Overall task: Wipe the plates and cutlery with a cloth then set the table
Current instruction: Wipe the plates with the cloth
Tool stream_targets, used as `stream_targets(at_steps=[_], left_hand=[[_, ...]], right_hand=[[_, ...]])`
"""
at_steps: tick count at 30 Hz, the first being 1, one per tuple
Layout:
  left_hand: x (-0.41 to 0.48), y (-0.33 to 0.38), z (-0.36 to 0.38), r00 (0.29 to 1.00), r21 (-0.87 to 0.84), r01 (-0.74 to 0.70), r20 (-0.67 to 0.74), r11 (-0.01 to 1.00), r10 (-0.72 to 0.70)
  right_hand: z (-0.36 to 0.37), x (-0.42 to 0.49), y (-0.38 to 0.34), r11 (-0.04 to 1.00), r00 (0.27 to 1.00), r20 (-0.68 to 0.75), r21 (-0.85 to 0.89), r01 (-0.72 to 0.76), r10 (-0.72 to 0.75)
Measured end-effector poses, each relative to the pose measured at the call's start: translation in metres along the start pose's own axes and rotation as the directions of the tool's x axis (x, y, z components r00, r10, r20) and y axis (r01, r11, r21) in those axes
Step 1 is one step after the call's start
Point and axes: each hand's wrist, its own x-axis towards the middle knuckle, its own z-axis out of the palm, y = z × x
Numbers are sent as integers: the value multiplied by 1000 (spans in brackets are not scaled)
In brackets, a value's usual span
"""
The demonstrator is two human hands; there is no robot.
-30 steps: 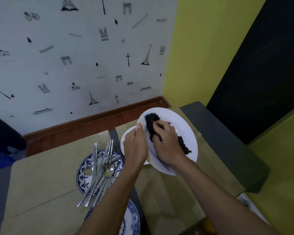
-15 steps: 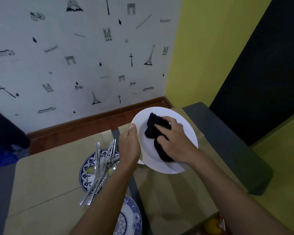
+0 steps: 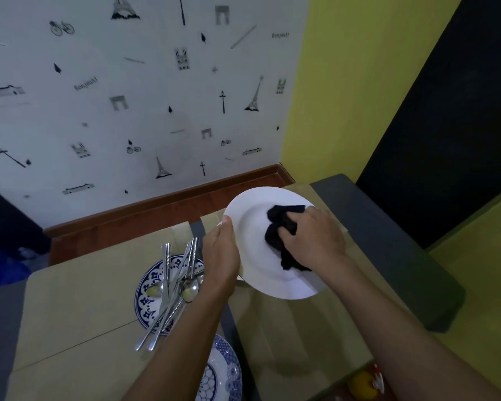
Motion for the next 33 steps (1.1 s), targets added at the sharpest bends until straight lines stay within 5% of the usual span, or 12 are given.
stream_targets(at_steps=[4,7,10,13,19,24,28,30,33], left_hand=[[9,8,-4,994,4,-31,-107,1000,31],[14,8,-3,991,50,-73,-108,996,78],[16,4,2,994,91,-85,-67,992,91],[18,9,-1,996,19,-15,-84,1000,17],[19,14,-14,996,2,61,-71,998,-60],[4,5,-6,1000,98,2,-7,995,-1],[1,4,-6,999,91,-20,-49,996,24],[5,9,-9,994,68,-7,-104,998,14],[9,11,-13,990,96,-5,-137,995,18]], right_hand=[[6,-21,-5,999,994,107,40,24,-28],[19,-36,-18,963,974,173,250,103,-149],[32,-41,-34,809,965,133,577,109,-224],[39,-42,-41,686,943,79,706,176,-323],[27,-41,-30,751,863,140,573,329,-485],[29,-20,-38,887,947,-6,349,302,-321],[23,-5,-35,977,991,-90,179,115,-100],[21,-2,-27,993,999,-41,117,27,-23],[24,-12,-24,970,981,103,197,141,-164]])
